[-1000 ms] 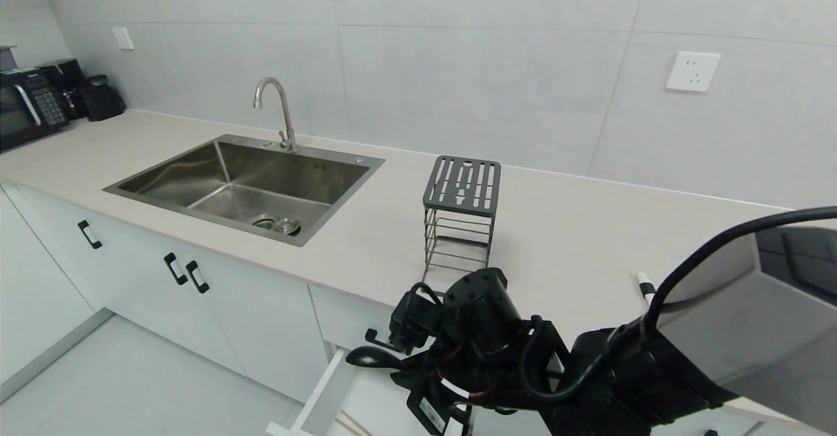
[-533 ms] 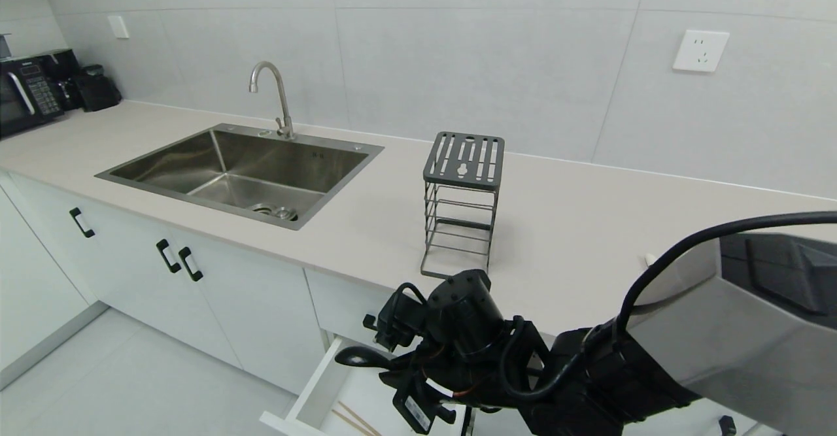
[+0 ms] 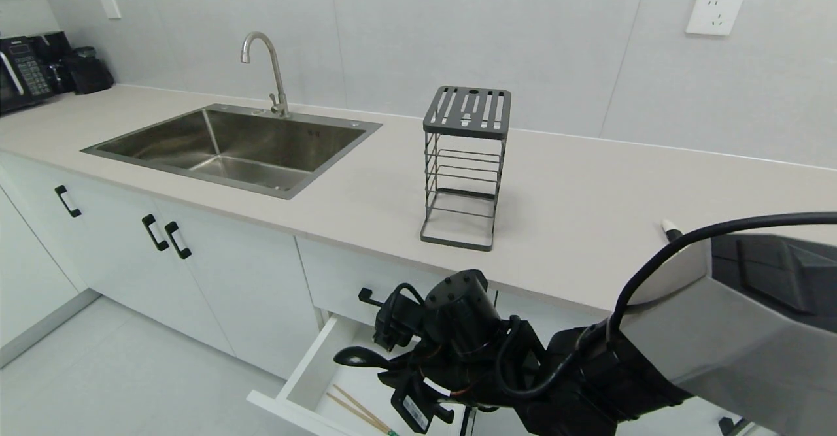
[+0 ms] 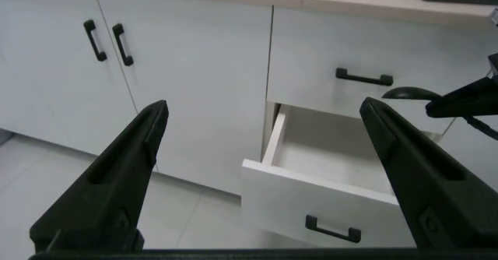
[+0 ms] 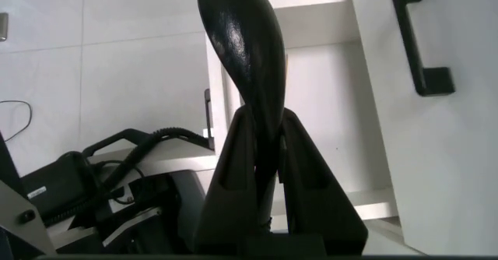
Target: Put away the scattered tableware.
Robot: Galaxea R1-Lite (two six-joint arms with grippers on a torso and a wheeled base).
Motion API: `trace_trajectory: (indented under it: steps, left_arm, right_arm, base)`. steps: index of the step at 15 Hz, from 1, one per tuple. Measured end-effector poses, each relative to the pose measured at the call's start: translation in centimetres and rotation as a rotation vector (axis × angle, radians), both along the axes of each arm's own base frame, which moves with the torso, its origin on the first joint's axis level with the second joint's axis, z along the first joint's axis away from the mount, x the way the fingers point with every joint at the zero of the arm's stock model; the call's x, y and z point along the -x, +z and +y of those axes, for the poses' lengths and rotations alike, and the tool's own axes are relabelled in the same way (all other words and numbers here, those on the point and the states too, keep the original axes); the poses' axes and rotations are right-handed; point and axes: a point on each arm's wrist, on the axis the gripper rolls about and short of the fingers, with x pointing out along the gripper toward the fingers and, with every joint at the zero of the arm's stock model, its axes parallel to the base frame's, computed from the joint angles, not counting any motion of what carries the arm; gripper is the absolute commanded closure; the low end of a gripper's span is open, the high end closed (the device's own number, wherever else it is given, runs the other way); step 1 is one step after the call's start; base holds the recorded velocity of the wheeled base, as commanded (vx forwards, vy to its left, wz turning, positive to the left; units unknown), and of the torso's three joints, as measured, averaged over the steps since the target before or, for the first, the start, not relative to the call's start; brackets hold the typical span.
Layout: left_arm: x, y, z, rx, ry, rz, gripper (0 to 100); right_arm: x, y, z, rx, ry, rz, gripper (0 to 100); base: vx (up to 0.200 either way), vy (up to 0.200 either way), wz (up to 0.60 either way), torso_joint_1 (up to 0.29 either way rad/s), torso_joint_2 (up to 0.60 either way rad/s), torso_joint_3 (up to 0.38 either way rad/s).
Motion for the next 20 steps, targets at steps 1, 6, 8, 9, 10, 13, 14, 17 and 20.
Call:
trace_trajectory:
  steps: [1,6,8,9,10,13,14,17,20]
  left_arm:
    - [0.0,0.0,0.0,0.0,0.0,0.0,0]
    - [0.0,0.0,0.0,0.0,0.0,-0.001,0]
    - [0.0,0.0,0.0,0.0,0.0,0.0,0]
    - [0.0,0.0,0.0,0.0,0.0,0.0,0]
    - [0.0,0.0,0.0,0.0,0.0,0.0,0]
    - [0.0,0.0,0.0,0.0,0.0,0.0,0]
    - [0.0,0.0,0.0,0.0,0.0,0.0,0]
    - [0.0,0.0,0.0,0.0,0.0,-0.001,0]
    - [0.0,0.0,0.0,0.0,0.0,0.001,0]
  right_arm:
    - [0.0,0.0,0.0,-0.001,0.0,-0.001,100]
    - [-0.1,-0.2,0.0,0.005,-0.002,0.001,100]
    - [-0.2,-0.4,-0.1,0.01,-0.004,0.003,100]
    - [-0.3,-0.5,-0.1,0.012,-0.005,0.004,100]
    - [-0.3,-0.6,-0.1,0.014,-0.005,0.002,100]
    - [-0.8,-0.7,0.0,0.011,-0.013,-0.003,100]
    - [-1.0,-0.7,0.1,0.008,-0.014,-0.006,100]
    - [-1.4,-0.9,0.6,0.002,-0.014,-0.013,100]
    - [-2.1,-1.2,1.3,-0.001,-0.011,-0.022,100]
  base:
    - [0.0,0.0,0.0,-0.227,0.51,0.276]
    - [0.0,0.0,0.0,-0.212,0.49,0.273]
    - [0.0,0.0,0.0,-0.178,0.41,0.239]
    - [0.0,0.0,0.0,-0.08,0.19,0.115]
    - [0.0,0.0,0.0,-0.046,0.11,0.076]
    - [0.0,0.0,0.0,-0.006,0.02,0.012]
    - [0.0,0.0,0.0,0.0,0.0,0.0]
    - [0.0,0.0,0.0,-0.078,0.19,0.119]
    - [0.0,0.0,0.0,-0.137,0.37,0.222]
